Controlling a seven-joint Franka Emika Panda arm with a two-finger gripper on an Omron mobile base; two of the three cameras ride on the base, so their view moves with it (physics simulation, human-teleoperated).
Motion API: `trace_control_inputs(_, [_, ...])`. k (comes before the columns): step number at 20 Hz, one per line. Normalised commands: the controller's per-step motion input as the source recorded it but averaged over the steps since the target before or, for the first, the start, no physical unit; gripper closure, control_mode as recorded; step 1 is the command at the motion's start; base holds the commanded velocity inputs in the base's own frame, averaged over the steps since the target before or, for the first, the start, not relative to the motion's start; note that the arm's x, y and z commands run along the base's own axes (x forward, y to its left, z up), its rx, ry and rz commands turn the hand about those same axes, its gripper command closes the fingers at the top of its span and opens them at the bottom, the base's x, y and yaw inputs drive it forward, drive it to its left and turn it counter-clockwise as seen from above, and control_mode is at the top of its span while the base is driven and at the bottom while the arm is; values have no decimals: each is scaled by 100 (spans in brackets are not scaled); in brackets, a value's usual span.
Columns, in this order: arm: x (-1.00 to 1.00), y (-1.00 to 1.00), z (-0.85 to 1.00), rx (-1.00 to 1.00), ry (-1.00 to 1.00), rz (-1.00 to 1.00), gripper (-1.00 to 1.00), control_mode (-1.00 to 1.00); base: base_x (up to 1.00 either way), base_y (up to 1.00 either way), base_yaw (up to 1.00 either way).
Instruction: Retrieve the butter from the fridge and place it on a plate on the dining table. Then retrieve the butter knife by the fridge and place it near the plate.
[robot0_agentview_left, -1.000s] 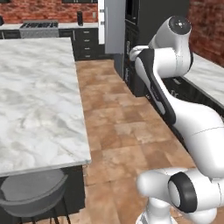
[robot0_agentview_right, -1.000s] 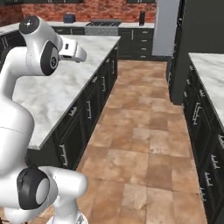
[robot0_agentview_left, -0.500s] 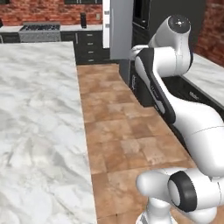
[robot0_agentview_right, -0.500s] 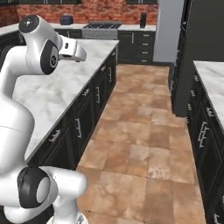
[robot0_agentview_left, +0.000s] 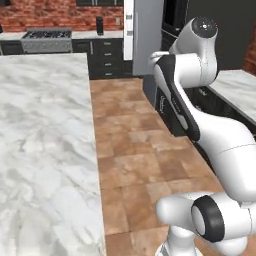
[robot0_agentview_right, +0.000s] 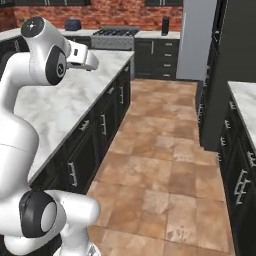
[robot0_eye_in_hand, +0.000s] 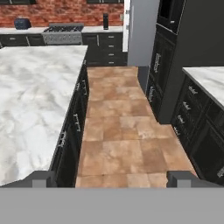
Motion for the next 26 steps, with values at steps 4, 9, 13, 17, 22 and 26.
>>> trace_control_inputs(4, [0, 0, 0, 0, 0, 0, -100, 100, 100, -37, 3])
trace_control_inputs(9, [0, 0, 0, 0, 0, 0, -100, 100, 100, -42, 3])
trace_control_inputs(13, [0, 0, 0, 0, 0, 0, -100, 100, 100, -53, 1])
trace_control_inputs(17, [0, 0, 0, 0, 0, 0, -100, 100, 100, -44, 2])
trace_control_inputs(22, [0, 0, 0, 0, 0, 0, -100, 100, 100, -25, 4])
trace_control_inputs(26, [0, 0, 0, 0, 0, 0, -100, 100, 100, -12, 6])
